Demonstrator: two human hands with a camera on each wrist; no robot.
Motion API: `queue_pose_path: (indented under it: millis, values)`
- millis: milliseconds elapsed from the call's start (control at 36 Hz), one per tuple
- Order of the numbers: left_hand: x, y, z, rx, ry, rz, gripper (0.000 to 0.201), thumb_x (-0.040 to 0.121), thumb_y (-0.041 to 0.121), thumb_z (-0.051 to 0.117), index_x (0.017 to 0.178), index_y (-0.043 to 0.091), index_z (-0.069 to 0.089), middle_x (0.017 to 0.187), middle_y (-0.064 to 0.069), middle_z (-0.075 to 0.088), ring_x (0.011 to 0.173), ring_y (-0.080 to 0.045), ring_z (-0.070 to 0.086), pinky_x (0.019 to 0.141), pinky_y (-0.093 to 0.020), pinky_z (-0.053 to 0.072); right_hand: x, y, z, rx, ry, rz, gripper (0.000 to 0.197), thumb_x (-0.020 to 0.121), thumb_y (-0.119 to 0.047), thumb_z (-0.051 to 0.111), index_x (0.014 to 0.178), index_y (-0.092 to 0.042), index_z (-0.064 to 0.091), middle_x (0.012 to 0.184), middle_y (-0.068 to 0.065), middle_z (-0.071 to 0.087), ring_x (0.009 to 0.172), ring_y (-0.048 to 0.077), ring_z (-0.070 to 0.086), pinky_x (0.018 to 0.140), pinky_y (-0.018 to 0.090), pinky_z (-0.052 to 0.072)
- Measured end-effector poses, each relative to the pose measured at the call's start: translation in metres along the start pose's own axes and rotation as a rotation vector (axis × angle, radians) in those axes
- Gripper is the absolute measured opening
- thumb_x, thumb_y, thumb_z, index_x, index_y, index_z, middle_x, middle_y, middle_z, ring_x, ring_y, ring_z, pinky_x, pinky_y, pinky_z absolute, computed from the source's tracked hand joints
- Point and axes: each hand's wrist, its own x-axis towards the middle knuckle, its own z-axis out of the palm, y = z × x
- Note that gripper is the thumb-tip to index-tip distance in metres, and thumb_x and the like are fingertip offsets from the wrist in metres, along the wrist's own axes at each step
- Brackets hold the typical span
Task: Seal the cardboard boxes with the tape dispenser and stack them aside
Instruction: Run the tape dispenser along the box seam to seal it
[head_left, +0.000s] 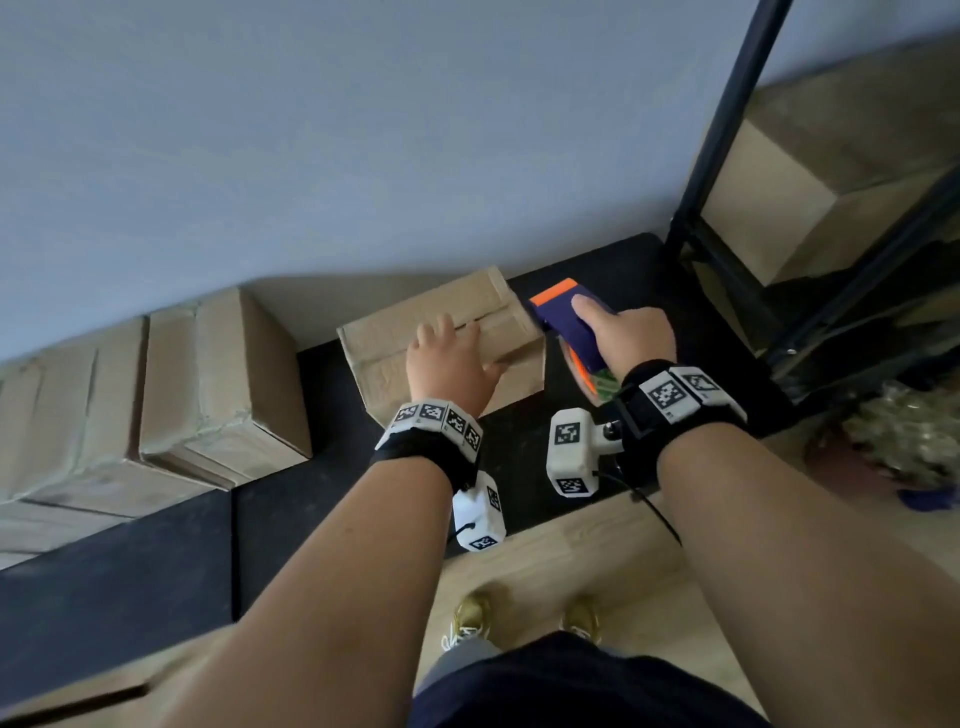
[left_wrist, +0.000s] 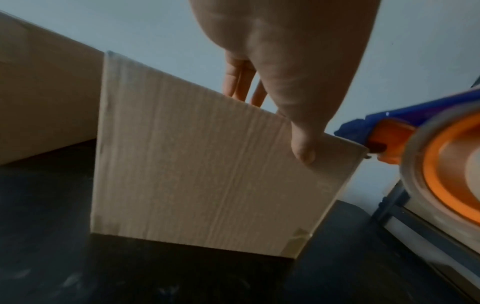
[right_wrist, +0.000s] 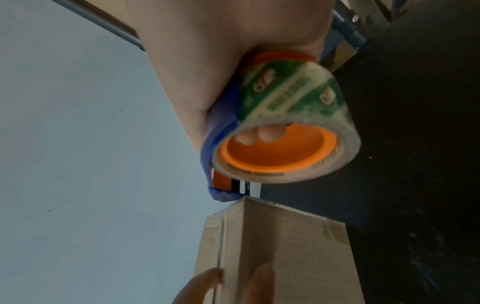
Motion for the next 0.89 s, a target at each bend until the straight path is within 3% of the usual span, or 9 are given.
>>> queue_pose_path:
  millis: [83,167,222,333,389,472,667,805,889]
  values:
    - [0.001,0.012,0.0,-0.02,0.009,-0.028,0.059,0.084,0.062,0.054,0.124,0.019,0.053,0.123,-0.007,0.047,0.115,-0.029,0.044,0.089,-0.038,0.041,0.0,-0.003,-0.009,0.018,-0.008,-0.073,0.058,0.082,-0.059,0.063,0.083,0.0,0.069,0.075,0.008,0.065,0.077,0.026,0.062,0.067,0.031,0.039]
    - [0.005,0.023,-0.005,-0.054,0.02,-0.038,0.059,0.087,0.064,0.046,0.119,0.016,0.056,0.121,-0.007,0.051,0.114,-0.029,0.048,0.091,-0.04,0.041,0.001,-0.009,-0.022,0.032,-0.017,-0.146,0.057,0.082,-0.057,0.065,0.075,-0.001,0.07,0.079,0.013,0.069,0.078,0.026,0.064,0.071,0.033,0.043]
    - [0.01,0.027,-0.013,-0.175,0.005,-0.084,0.057,0.093,0.061,0.039,0.115,0.013,0.06,0.119,-0.01,0.054,0.113,-0.032,0.051,0.092,-0.04,0.04,0.002,-0.013,-0.03,0.062,-0.043,-0.172,0.05,0.082,-0.055,0.067,0.069,-0.006,0.069,0.073,0.009,0.068,0.073,0.023,0.064,0.069,0.031,0.043]
    - [0.035,0.027,-0.025,-0.742,-0.174,-0.215,0.038,0.101,0.033,0.037,0.102,0.006,0.064,0.106,-0.02,0.062,0.102,-0.035,0.059,0.086,-0.036,0.046,-0.002,-0.02,-0.042,0.111,-0.108,-0.214,0.045,0.082,-0.05,0.07,0.059,-0.012,0.063,0.062,0.001,0.062,0.059,0.013,0.056,0.056,0.023,0.038]
    - [0.044,0.028,-0.033,-1.15,-0.283,-0.376,0.036,0.1,0.035,0.038,0.086,0.011,0.061,0.088,-0.012,0.063,0.082,-0.029,0.062,0.075,-0.034,0.049,-0.005,-0.022,-0.045,0.141,-0.14,-0.22,0.044,0.081,-0.049,0.071,0.06,-0.012,0.063,0.062,0.002,0.062,0.057,0.013,0.055,0.054,0.022,0.038]
    - [0.052,0.029,-0.048,-1.508,-0.403,-0.543,0.044,0.102,0.041,0.036,0.08,0.009,0.059,0.077,-0.007,0.06,0.065,-0.022,0.055,0.061,-0.028,0.043,-0.008,-0.023,-0.047,0.15,-0.168,-0.235,0.043,0.082,-0.048,0.072,0.058,-0.014,0.061,0.06,0.001,0.061,0.052,0.01,0.053,0.045,0.014,0.037]
    - [0.065,0.023,-0.06,-1.545,-0.532,-0.476,0.03,0.094,0.039,0.057,0.084,0.012,0.064,0.082,-0.005,0.069,0.071,-0.02,0.062,0.06,-0.026,0.047,-0.012,-0.028,-0.052,0.192,-0.208,-0.206,0.043,0.079,-0.049,0.075,0.06,-0.012,0.063,0.049,-0.001,0.06,0.04,0.009,0.053,0.047,0.02,0.039]
    - [0.069,0.022,-0.055,-1.511,-0.725,-0.5,0.049,0.095,0.053,0.045,0.088,0.009,0.065,0.078,-0.006,0.07,0.074,-0.019,0.062,0.08,-0.031,0.046,-0.014,-0.033,-0.052,0.205,-0.208,-0.218,0.045,0.078,-0.051,0.074,0.071,-0.008,0.067,0.058,0.005,0.063,0.045,0.012,0.053,0.051,0.022,0.04]
    - [0.066,0.024,-0.054,-1.578,-0.642,-0.522,0.036,0.101,0.041,0.041,0.091,0.01,0.059,0.085,-0.006,0.068,0.075,-0.02,0.064,0.076,-0.029,0.049,-0.017,-0.035,-0.054,0.18,-0.201,-0.228,0.045,0.08,-0.052,0.073,0.068,-0.009,0.065,0.058,0.004,0.061,0.044,0.011,0.052,0.047,0.019,0.038]
